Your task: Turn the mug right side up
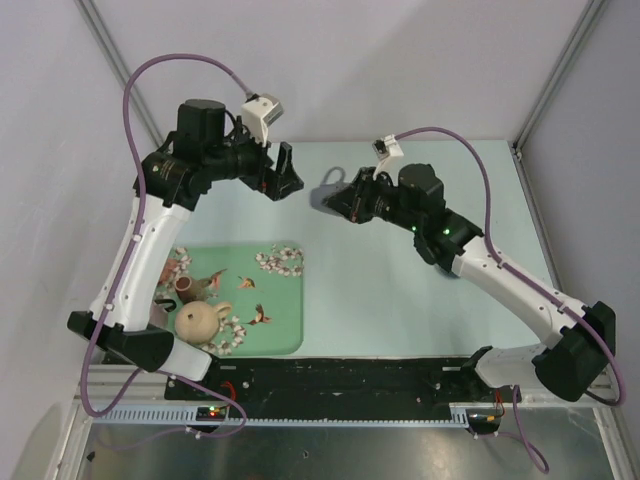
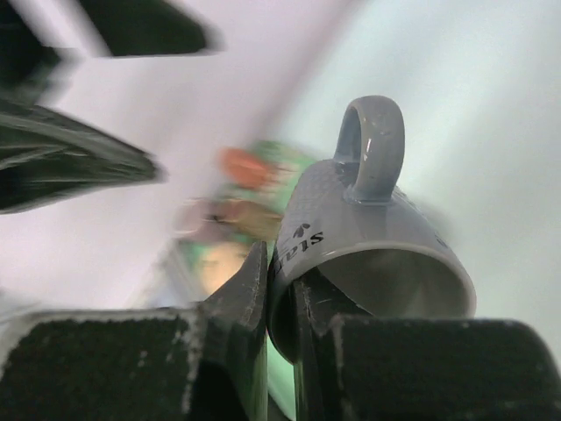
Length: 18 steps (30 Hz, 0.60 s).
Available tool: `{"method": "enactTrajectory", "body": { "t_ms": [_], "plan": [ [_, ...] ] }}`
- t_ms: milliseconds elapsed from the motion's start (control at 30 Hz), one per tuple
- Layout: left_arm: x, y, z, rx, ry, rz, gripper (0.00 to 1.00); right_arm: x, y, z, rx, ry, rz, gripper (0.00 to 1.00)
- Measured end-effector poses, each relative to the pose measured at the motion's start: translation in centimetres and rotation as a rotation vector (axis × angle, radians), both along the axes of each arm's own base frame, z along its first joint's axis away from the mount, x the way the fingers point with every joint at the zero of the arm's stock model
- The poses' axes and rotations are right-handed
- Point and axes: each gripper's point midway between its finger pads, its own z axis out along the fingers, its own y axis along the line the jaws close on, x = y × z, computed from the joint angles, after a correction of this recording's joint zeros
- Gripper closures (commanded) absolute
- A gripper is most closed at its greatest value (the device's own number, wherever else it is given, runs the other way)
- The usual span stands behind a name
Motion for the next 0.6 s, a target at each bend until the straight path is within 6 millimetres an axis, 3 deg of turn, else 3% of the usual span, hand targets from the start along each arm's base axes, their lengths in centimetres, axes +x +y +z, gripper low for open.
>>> {"method": "enactTrajectory", "body": {
  "t_ms": [133,267,367,433,533,600],
  "plan": [
    [2.6,4.0,-3.8,0.207,-0.045,0.142,0.00,3.6,-4.3,-6.8,-0.373,0.069,-0.245,1.00],
    [2.4,8.3,-9.8,0.489,-0.009,0.173,0.01,4.8,-8.2,-14.7,-0.745,0.195,-0.310,1.00],
    [0.3,11.5,-15.2,0.714,0.081,0.114,0.04,4.0,-11.3,-20.7,-0.977,0.327,-0.285,1.00],
    [-1.5,13.2,-18.3,0.821,0.151,0.056,0.08,3.5,-13.0,-23.2,-1.073,0.399,-0.272,1.00],
    [-5.3,15.8,-22.6,0.971,0.270,-0.053,0.09,3.5,-14.7,-25.4,-1.144,0.466,-0.261,1.00],
    [-7.6,17.1,-24.7,1.037,0.338,-0.119,0.04,3.8,-15.4,-26.1,-1.160,0.489,-0.266,1.00]
  ]
}}
